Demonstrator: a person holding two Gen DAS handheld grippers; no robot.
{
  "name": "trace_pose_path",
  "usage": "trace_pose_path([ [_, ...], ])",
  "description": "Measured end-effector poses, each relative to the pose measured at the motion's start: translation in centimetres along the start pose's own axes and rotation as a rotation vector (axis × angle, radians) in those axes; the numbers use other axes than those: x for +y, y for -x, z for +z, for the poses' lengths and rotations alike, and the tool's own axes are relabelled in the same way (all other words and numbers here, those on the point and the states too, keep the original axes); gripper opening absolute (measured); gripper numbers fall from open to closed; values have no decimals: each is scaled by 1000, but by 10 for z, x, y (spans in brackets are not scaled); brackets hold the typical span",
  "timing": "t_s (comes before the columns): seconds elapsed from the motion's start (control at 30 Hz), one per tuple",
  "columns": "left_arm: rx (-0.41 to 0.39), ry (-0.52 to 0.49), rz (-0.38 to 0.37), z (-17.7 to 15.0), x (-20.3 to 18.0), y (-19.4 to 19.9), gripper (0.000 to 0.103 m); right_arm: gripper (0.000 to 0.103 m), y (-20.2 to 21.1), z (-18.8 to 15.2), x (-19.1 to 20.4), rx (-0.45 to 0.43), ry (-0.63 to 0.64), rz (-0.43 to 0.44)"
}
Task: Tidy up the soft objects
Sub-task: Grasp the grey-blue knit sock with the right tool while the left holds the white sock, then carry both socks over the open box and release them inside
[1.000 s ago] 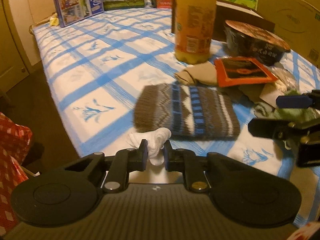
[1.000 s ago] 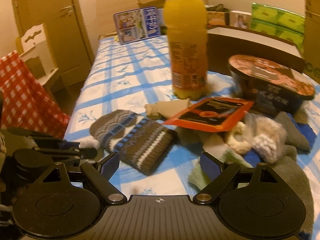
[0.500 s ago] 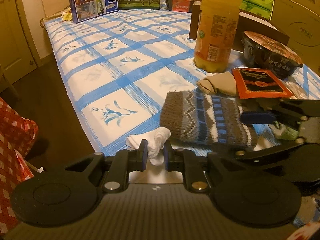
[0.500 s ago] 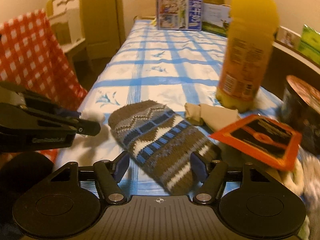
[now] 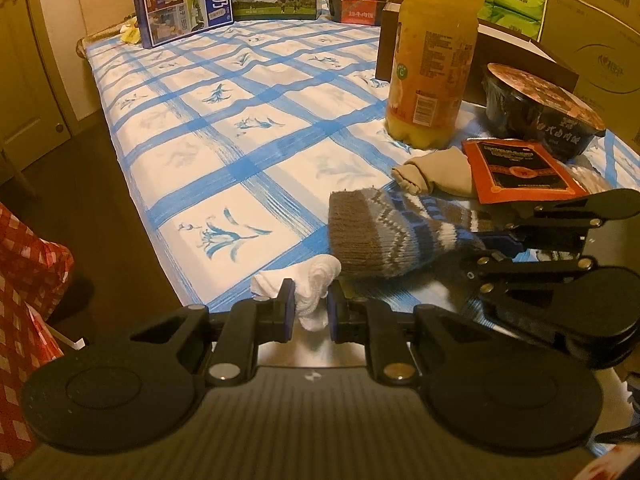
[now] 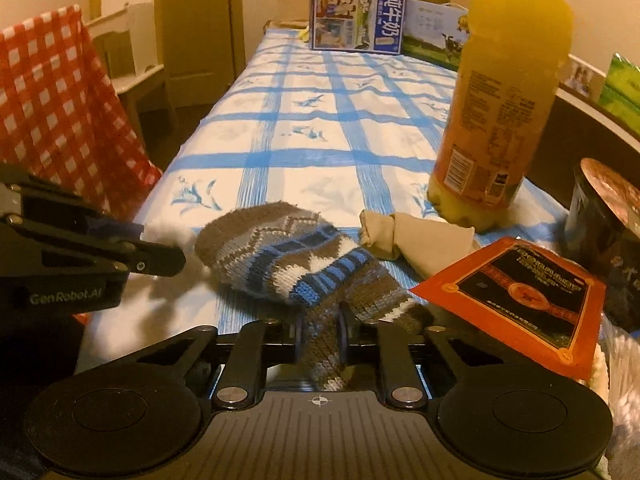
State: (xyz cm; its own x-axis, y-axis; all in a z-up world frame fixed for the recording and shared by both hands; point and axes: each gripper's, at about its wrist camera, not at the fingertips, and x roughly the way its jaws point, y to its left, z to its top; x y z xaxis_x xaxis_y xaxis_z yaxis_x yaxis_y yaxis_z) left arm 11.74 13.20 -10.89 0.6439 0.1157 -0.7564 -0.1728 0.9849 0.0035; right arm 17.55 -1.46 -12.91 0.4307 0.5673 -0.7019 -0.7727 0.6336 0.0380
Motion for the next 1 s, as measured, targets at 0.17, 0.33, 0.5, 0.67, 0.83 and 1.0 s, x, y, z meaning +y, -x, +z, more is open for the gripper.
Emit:
trace_pose_path([
  [0.17,-14,-9,4,5,-2,5,15,14,10,5,-13,0,-128,69],
  [0.33,-34,-22,9,12,-4,14,15,13,27,10,-29,-8,-280,151],
  [0.5,-62,-48,10,21,-12,24,15,13,53,14,-47,-46,-401,220],
  [0.67,-88,-83,-5,31,-28,35,15,13,84,14,-65,-81,-462,238],
  [0.83,-120,-133,-48,45,-54,44,15,13,119,7,-88,-125,-522,215],
  [1.0,-146,-194,-101,63,-88,43,15,13,151,-1,-116,-175,-578,168],
])
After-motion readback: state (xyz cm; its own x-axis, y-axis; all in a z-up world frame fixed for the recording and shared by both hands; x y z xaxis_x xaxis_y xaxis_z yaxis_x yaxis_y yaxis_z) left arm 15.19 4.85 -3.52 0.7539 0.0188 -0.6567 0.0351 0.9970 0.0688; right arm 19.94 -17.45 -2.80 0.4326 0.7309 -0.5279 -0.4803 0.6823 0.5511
